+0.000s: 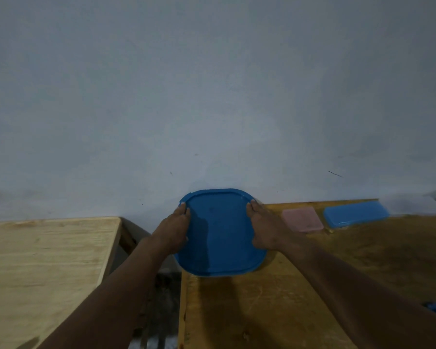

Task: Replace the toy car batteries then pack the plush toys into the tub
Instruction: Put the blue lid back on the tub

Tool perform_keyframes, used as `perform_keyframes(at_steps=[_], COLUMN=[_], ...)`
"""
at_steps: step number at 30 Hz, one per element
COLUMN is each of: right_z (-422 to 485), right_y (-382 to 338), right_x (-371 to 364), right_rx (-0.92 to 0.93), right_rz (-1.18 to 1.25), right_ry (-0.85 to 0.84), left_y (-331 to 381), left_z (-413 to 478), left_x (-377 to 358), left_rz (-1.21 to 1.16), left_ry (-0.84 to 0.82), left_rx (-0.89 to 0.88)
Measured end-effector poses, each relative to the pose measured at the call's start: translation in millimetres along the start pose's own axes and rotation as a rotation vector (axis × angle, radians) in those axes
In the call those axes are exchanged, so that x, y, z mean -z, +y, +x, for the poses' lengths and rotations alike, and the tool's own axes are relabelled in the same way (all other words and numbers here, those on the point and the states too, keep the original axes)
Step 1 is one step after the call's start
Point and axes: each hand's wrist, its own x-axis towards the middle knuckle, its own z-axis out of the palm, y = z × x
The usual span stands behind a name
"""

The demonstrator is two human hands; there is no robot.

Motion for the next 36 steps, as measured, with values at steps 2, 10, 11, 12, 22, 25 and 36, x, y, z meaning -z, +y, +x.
perform_keyframes(at_steps=[2,10,11,12,22,25,36], right_z=[2.1,7.9,8.5,9.4,16.2,12.6,-27.5], right_y=[2.7,12.3,11.1,10.1,-0.1,0.3,1.5], right_x=[4.2,9.8,9.8,9.8,16.9,18.2,0.2], right_rx=[0.008,0.045,0.047,0.049,0.059,0.044,-0.008], right_rz=[0.019,-0.026,-0.03,-0.033,-0.098,-0.059,0.021], right_ry=[-0.087,-0.269,-0.27,-0.272,-0.285,-0.291,-0.047], left_y=[-3.1,-3.2,-2.8,-2.4,-9.0,-7.5,-8.9], left_z=[2.9,5.4,5.8,6.3,7.6,4.2,-4.0], left_x=[3.2,2.1,1.6,0.9,-3.2,0.4,-0.4], left_rz=[-0.003,0.027,0.035,0.044,-0.067,-0.095,-0.075], left_ry=[-0.088,-0.242,-0.241,-0.241,-0.209,-0.205,-0.158], left_rx=[-0.013,0.011,0.013,0.014,-0.016,-0.01,-0.033])
